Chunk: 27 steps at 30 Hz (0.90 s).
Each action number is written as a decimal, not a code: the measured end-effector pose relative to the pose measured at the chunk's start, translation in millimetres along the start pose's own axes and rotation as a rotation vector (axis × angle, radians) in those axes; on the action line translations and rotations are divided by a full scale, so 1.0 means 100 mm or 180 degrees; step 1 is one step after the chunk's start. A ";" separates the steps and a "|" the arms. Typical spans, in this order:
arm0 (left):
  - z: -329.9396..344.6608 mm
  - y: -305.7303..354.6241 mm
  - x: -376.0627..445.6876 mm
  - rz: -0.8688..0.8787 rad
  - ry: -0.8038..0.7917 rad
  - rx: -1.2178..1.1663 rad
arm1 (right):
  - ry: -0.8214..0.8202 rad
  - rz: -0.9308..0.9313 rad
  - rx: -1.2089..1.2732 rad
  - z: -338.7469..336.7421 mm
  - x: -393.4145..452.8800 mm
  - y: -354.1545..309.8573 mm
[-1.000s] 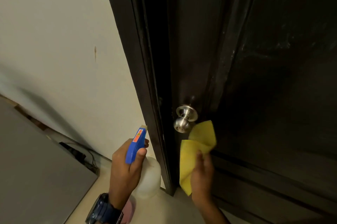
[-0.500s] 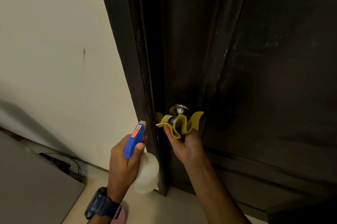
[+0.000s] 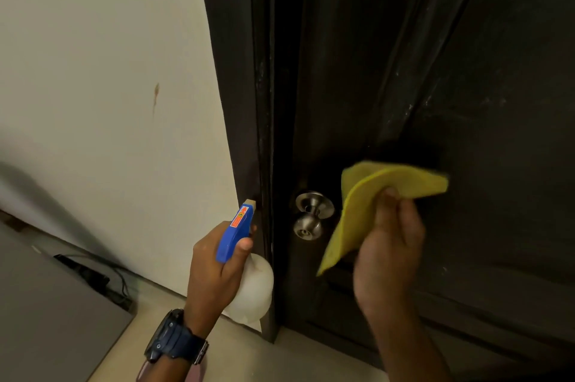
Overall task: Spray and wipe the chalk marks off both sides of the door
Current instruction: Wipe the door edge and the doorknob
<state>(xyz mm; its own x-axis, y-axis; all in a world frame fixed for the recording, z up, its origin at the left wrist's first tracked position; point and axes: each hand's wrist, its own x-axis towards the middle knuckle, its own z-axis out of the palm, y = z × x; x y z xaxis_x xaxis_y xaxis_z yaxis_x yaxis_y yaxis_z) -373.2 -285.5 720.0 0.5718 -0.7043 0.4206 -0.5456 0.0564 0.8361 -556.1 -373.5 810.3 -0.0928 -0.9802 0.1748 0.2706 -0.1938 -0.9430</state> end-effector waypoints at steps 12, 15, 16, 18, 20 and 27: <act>0.03 0.22 -0.21 -0.0084 0.0240 0.0044 | -0.2606 -0.5064 -0.5046 -0.40 0.98 1.00; 0.04 0.28 -0.37 -0.0162 0.0348 0.0118 | -0.2430 -0.5417 -0.4910 -0.55 0.99 1.05; 0.06 0.32 -0.43 -0.0177 0.0388 0.0176 | -0.2419 -0.5432 -0.4919 -0.58 0.98 1.05; 0.11 0.39 -0.57 -0.0216 0.0449 0.0312 | -0.2404 -0.5406 -0.5066 -0.62 0.99 1.05; 0.18 0.45 -0.74 -0.0267 0.0529 0.0432 | -0.2416 -0.5497 -0.5311 -0.75 0.99 1.08; 0.41 0.72 -1.34 -0.0433 0.0930 0.0706 | -0.3246 -0.5960 -0.5886 -1.21 1.23 0.90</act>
<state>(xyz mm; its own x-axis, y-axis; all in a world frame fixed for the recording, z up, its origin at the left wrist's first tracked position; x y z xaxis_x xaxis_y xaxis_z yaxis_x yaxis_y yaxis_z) -514.4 -216.5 709.8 0.7810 -0.4617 0.4206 -0.5537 -0.2004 0.8082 -659.4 -506.4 712.5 0.9996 0.0226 0.0138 0.0004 -0.5325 0.8465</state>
